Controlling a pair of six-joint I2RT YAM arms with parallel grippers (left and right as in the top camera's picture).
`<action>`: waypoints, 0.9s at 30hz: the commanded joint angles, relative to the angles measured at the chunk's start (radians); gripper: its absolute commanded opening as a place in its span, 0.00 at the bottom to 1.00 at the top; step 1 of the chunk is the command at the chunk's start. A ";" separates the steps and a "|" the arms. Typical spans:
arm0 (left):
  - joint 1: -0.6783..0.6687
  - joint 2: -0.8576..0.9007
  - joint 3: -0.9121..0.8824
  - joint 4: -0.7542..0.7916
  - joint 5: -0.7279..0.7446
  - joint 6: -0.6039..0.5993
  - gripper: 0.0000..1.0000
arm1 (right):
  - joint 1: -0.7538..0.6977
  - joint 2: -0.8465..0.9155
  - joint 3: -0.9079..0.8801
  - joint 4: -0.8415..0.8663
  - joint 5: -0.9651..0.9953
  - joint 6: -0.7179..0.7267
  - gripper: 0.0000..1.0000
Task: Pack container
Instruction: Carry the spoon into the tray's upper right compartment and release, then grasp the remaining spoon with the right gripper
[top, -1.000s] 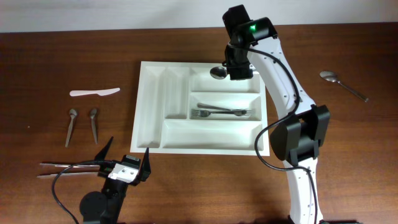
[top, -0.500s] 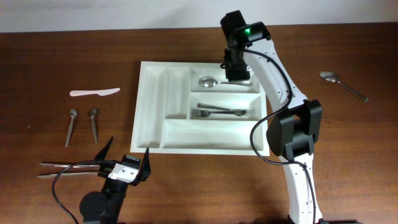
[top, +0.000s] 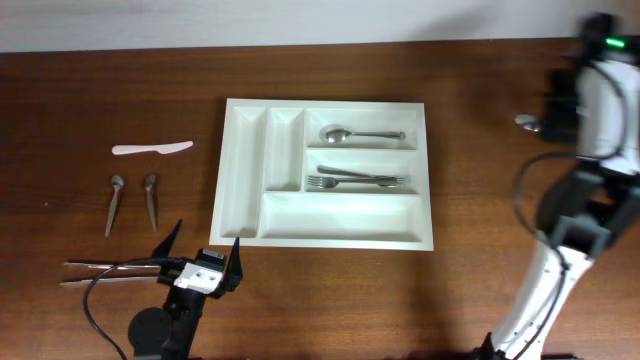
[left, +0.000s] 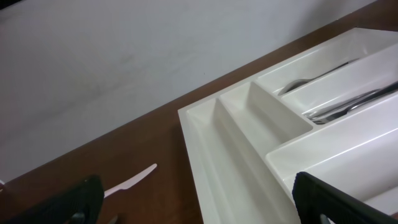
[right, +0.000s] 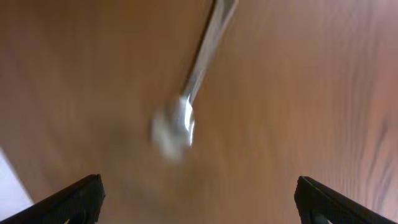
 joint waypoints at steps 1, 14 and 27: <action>0.003 -0.006 -0.008 0.001 -0.003 -0.013 0.99 | -0.071 0.023 -0.048 0.031 -0.002 0.035 0.99; 0.003 -0.006 -0.008 0.001 -0.003 -0.013 0.99 | -0.124 0.153 -0.066 0.153 -0.045 0.040 0.99; 0.003 -0.006 -0.008 0.001 -0.003 -0.013 0.99 | -0.124 0.188 -0.066 0.147 -0.169 0.062 0.92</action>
